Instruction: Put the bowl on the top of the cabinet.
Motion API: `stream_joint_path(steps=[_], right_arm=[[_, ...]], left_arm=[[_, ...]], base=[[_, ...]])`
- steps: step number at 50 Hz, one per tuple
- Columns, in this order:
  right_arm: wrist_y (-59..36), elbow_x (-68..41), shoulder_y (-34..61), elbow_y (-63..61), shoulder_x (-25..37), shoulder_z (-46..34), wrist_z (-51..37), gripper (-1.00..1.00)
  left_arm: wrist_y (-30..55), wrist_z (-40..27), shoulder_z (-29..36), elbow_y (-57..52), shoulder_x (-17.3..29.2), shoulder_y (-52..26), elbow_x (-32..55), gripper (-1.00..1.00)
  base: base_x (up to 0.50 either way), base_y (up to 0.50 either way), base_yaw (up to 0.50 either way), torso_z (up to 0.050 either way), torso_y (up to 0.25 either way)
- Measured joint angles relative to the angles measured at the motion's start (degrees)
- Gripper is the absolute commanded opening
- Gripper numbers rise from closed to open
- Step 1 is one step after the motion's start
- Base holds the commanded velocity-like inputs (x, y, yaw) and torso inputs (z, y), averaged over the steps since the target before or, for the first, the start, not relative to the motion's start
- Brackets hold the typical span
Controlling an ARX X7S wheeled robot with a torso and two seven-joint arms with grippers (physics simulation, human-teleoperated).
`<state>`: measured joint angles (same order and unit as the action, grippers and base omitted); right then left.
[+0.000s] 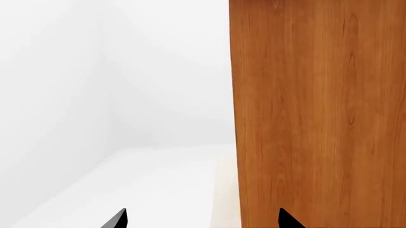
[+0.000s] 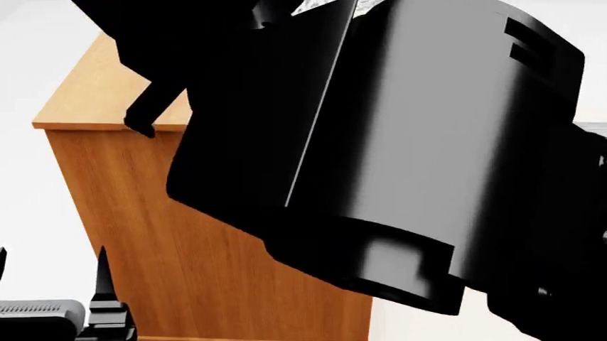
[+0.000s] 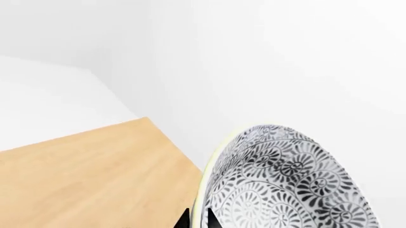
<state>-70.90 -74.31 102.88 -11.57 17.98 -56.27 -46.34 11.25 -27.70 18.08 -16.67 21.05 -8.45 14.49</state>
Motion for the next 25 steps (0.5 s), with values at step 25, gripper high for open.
stream_joint_path(steps=[25], right_arm=[[2.9, 4.5, -0.5, 1.9, 1.0, -3.5, 4.7, -1.0]], left_arm=[[-0.4, -0.2, 0.4, 0.6, 0.0, -0.2, 0.1, 1.0]], base=[[0.0, 0.0, 0.0, 0.0, 0.0]])
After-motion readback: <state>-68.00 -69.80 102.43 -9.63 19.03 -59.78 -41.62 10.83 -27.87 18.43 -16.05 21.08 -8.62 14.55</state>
